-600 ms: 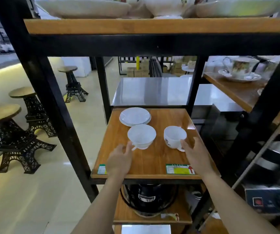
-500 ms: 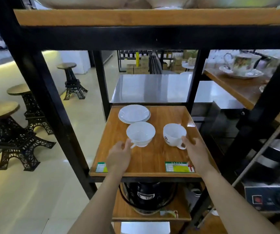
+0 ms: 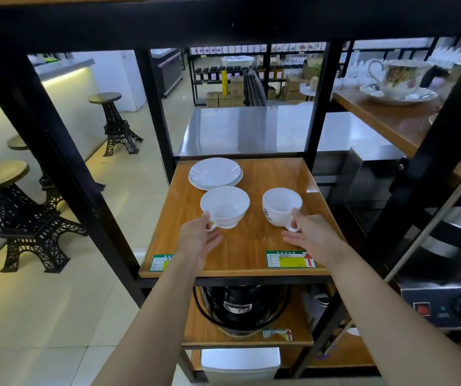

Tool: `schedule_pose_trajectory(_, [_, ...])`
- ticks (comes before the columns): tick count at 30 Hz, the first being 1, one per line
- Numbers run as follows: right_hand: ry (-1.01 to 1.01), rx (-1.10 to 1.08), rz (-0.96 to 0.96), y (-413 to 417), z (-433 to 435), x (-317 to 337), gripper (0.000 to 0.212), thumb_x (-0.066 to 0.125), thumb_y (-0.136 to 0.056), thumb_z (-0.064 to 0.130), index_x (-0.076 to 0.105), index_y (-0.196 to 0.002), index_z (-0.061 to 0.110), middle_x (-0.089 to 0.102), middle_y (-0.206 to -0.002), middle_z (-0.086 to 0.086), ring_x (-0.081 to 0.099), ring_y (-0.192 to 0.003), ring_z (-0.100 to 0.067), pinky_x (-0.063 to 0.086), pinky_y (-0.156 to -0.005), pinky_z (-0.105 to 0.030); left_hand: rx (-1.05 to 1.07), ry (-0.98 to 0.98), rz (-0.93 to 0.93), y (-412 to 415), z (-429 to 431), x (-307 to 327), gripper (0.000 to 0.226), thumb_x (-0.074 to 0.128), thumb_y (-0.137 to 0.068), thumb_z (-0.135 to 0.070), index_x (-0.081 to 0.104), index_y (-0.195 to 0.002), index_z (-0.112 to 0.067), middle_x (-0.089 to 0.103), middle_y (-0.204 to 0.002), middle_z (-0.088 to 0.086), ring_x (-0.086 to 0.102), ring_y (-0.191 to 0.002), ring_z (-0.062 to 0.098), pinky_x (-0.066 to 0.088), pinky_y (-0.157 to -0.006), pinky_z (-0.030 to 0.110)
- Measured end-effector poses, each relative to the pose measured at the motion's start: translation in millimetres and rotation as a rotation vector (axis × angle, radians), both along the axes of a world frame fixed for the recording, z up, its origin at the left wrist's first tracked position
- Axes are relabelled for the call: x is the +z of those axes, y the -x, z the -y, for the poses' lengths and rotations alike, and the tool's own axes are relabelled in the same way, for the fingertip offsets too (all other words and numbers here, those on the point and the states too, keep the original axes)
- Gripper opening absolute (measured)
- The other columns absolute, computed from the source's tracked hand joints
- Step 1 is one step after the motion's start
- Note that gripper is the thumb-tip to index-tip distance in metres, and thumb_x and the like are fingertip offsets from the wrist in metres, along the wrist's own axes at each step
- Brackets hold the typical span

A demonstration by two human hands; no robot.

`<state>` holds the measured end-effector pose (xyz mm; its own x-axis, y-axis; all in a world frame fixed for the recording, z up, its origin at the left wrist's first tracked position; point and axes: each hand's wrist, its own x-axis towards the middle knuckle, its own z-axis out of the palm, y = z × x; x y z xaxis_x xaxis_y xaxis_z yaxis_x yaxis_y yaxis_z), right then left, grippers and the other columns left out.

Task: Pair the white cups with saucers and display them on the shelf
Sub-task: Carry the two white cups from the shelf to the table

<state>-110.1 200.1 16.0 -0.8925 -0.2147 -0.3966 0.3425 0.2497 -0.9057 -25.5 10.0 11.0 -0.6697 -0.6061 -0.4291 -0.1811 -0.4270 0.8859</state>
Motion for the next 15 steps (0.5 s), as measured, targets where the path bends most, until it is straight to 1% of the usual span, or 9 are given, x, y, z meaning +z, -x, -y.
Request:
schedule_pose_trajectory(1, [0.048,-0.018,-0.005,-2.0,0.3,-0.2,0.041,0.042,-0.097,0.03,0.046,-0.124,-0.001,0.053,-0.127,-0.019,0.061,-0.108,-0.026,0.053,-0.083,-0.027,0.026,-0.013,-0.009,-1.1,-0.2,-0.4,0.024,0.054,-0.093,-0.021,0.054,-0.111,-0.005,0.058,-0.107,0.011,0.064,-0.091,0.024,0.057,-0.067,0.031])
schedule_pose_trajectory(2, [0.09,-0.05,-0.007,-4.4,0.2,-0.5,0.042,0.042,-0.097,0.027,0.045,-0.125,-0.005,0.05,-0.132,-0.026,0.057,-0.115,-0.033,0.052,-0.087,-0.033,0.048,-0.022,-0.019,-2.8,-0.5,-0.6,0.022,0.055,-0.092,-0.02,0.055,-0.109,-0.005,0.058,-0.108,0.011,0.065,-0.088,0.024,0.058,-0.066,0.03])
schedule_pose_trajectory(4, [0.169,-0.111,0.023,-11.5,-1.6,-0.3,0.04,0.044,-0.097,0.023,0.045,-0.123,-0.007,0.045,-0.136,-0.031,0.051,-0.12,-0.04,0.049,-0.092,-0.039,0.08,-0.032,-0.034,-8.9,-1.6,-0.9,0.023,0.056,-0.092,-0.018,0.056,-0.11,-0.004,0.057,-0.108,0.011,0.066,-0.087,0.023,0.058,-0.068,0.029])
schedule_pose_trajectory(5, [0.18,-0.108,0.035,-15.8,-3.6,-1.5,0.038,0.044,-0.097,0.025,0.046,-0.122,-0.004,0.045,-0.136,-0.028,0.054,-0.118,-0.037,0.05,-0.09,-0.037,0.089,-0.037,-0.037,-12.9,-2.1,-0.9,0.026,0.056,-0.092,-0.018,0.056,-0.113,-0.004,0.057,-0.108,0.009,0.066,-0.088,0.023,0.057,-0.071,0.03])
schedule_pose_trajectory(7, [0.197,-0.085,0.042,-27.8,-8.9,-3.2,0.045,0.044,-0.096,0.029,0.041,-0.131,0.001,0.047,-0.135,-0.017,0.061,-0.108,-0.027,0.049,-0.093,-0.033,0.083,-0.027,-0.029,-24.7,-2.8,-0.6,0.03,0.055,-0.092,-0.021,0.055,-0.118,-0.005,0.057,-0.112,0.009,0.066,-0.092,0.022,0.055,-0.081,0.032])
schedule_pose_trajectory(9, [0.209,-0.15,0.04,-39.7,-14.8,-7.6,0.048,0.045,-0.096,0.03,0.039,-0.135,0.003,0.048,-0.129,-0.012,0.064,-0.101,-0.025,0.047,-0.097,-0.036,0.057,0.001,-0.035,-40.0,-2.5,-0.6,0.035,0.053,-0.092,-0.023,0.052,-0.122,-0.004,0.058,-0.121,0.012,0.064,-0.102,0.024,0.049,-0.092,0.033])
schedule_pose_trajectory(11, [0.255,-0.194,0.019,-57.7,-21.4,-9.1,0.048,0.047,-0.095,0.029,0.04,-0.134,0.002,0.049,-0.122,-0.009,0.064,-0.099,-0.025,0.049,-0.096,-0.035,0.069,0.012,-0.053,-58.1,-1.4,1.6,0.044,0.055,-0.092,-0.022,0.046,-0.129,-0.001,0.058,-0.121,0.014,0.064,-0.106,0.024,0.049,-0.09,0.032])
schedule_pose_trajectory(13, [0.31,-0.211,-0.01,-75.8,-25.6,-7.5,0.044,0.047,-0.095,0.028,0.045,-0.131,0.003,0.051,-0.119,-0.007,0.064,-0.098,-0.023,0.051,-0.092,-0.034,0.069,0.033,-0.079,-73.1,-1.1,6.3,0.044,0.056,-0.091,-0.019,0.045,-0.129,0.002,0.057,-0.124,0.017,0.064,-0.105,0.026,0.051,-0.088,0.031])
schedule_pose_trajectory(15, [0.335,-0.253,-0.04,-98.4,-33.3,-4.4,0.03,0.046,-0.096,0.028,0.055,-0.115,0.006,0.054,-0.113,-0.004,0.065,-0.095,-0.021,0.054,-0.078,-0.028,0.025,0.045,-0.106,-88.2,-5.6,9.6,0.038,0.055,-0.092,-0.017,0.046,-0.124,0.002,0.055,-0.126,0.018,0.064,-0.105,0.028,0.051,-0.09,0.032])
